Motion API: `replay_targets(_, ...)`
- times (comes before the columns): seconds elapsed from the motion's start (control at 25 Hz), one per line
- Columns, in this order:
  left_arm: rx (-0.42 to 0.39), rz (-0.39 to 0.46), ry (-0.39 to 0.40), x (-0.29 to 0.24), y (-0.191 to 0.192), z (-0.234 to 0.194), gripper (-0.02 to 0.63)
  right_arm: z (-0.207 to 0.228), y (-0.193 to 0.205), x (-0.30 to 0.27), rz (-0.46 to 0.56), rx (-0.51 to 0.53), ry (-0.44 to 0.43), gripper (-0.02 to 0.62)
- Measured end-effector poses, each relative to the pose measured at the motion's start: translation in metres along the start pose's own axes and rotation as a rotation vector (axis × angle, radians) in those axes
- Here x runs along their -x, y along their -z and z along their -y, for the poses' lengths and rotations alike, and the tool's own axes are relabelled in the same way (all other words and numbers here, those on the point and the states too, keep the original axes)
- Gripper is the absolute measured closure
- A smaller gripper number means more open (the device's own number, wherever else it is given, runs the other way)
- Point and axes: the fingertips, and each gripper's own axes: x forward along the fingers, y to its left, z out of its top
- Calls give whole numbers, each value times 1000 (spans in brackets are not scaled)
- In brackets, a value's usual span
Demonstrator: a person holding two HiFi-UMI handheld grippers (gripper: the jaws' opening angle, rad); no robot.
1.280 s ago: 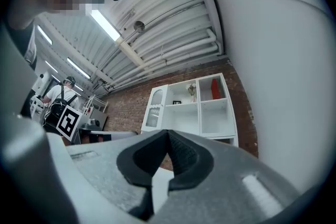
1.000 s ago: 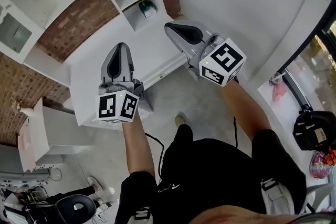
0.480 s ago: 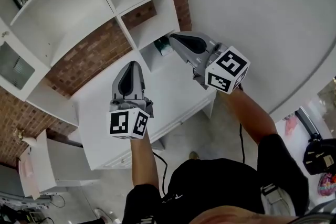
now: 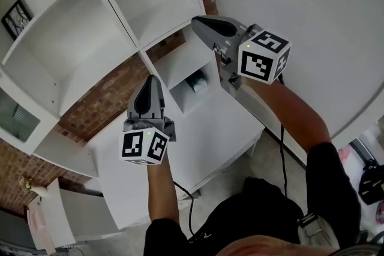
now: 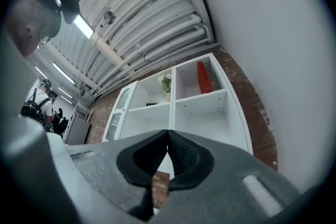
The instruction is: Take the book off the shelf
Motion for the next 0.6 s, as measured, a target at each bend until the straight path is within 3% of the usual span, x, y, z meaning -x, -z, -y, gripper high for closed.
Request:
replay_targets(0.16, 3, 18, -2, -27, -11, -18, 607, 31, -42, -41, 27, -4, -8, 584)
replay_targets(0.32, -20, 35, -30, -53, -19, -30, 607, 58, -82, -81, 37, 68, -22, 549)
replay_targets(0.6, -47, 48, -90, -100, -33, -40, 607, 112, -134, -148, 21, 117, -7, 461)
